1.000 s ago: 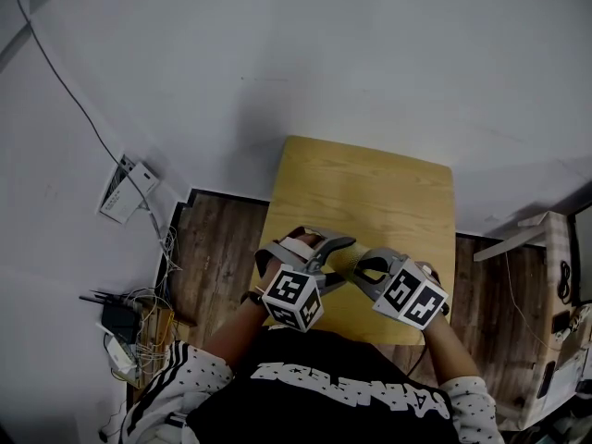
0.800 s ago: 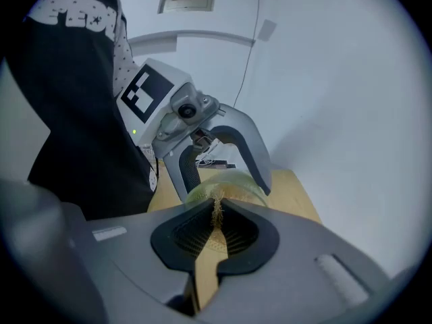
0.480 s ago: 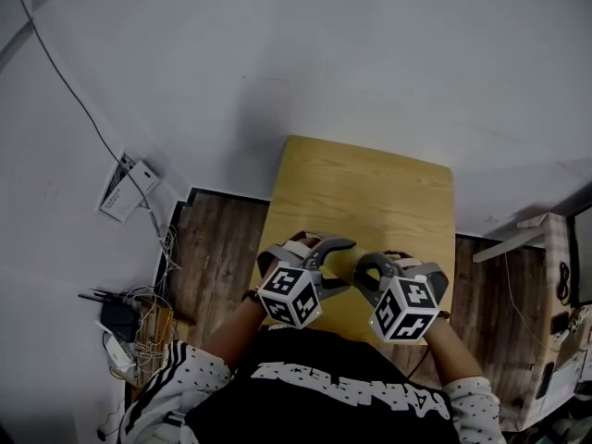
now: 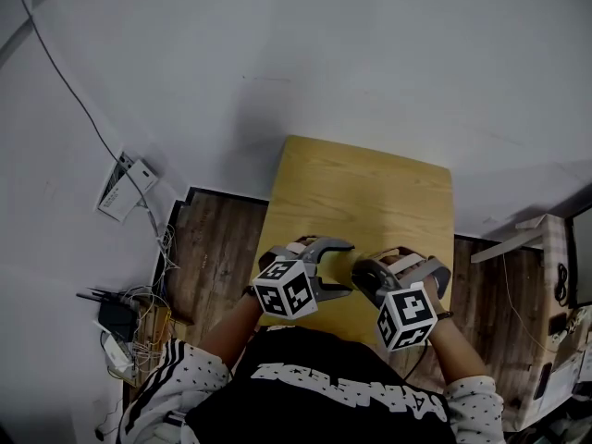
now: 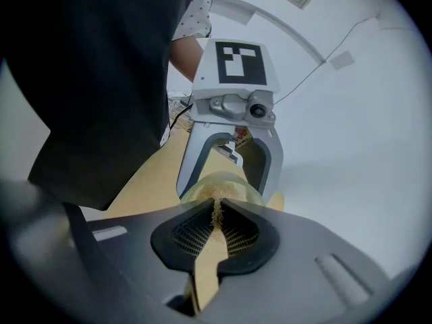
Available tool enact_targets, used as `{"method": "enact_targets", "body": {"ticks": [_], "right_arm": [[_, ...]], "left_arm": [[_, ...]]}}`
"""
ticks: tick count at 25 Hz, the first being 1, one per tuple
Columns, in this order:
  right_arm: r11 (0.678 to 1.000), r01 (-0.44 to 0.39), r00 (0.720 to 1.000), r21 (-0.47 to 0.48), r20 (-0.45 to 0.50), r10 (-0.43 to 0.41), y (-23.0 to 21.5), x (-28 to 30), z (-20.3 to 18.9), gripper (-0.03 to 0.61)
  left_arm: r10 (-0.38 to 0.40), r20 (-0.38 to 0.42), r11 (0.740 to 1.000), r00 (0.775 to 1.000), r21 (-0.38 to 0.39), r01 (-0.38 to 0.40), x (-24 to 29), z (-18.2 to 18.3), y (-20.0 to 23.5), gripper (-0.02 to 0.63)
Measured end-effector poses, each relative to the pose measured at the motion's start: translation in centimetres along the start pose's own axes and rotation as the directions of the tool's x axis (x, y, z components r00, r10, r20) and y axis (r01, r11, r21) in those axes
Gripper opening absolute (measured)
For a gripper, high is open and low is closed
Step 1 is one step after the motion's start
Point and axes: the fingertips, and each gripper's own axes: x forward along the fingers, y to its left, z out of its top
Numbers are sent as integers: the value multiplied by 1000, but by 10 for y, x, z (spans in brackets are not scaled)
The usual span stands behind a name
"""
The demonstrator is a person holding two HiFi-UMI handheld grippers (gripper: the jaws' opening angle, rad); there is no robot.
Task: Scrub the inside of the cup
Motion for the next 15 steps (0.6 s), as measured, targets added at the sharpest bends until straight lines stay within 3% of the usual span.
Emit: {"method": "enact_targets", "body": {"ticks": [15], "right_arm": [[961,20,999,-274,-43,-34,3,-1,1,37]], "left_arm": [[-143,88,978,986,-142,154,2,1,-11,353]]}}
